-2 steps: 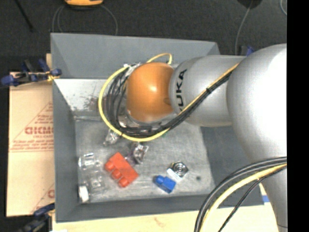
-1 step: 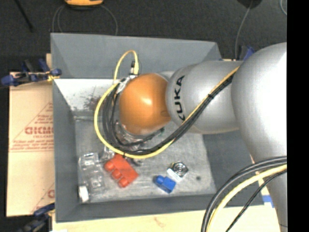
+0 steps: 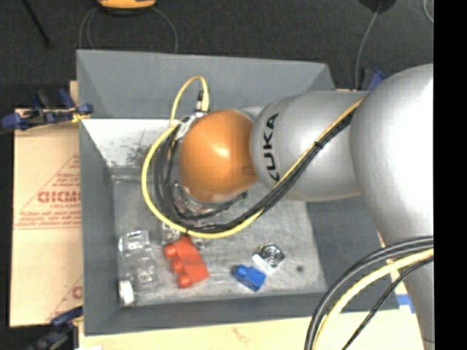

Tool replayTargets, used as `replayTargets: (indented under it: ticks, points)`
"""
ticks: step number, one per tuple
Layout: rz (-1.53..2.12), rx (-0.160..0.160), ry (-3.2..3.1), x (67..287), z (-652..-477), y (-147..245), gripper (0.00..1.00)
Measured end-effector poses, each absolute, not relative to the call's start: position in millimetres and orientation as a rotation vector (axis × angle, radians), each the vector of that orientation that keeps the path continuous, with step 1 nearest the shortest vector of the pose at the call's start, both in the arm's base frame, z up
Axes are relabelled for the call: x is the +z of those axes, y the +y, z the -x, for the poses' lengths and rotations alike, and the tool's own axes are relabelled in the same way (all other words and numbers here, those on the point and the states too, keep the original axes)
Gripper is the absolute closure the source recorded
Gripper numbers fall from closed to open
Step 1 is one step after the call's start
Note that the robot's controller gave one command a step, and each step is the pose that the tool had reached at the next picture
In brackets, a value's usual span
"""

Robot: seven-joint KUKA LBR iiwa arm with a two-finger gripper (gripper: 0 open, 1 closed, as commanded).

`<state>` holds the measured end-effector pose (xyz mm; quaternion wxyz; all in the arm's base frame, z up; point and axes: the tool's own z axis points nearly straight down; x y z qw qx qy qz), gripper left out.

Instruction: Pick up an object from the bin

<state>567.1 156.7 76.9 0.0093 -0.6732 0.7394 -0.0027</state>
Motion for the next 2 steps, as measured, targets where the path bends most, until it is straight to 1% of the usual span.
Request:
replayTargets:
  ticks: [1,2]
  points:
    - [2.053,-0.009,2.363,197.7,-594.4,143.5,1.00]
    - [2.384,-0.005,2.034,255.0,-609.9,153.0,1.00]
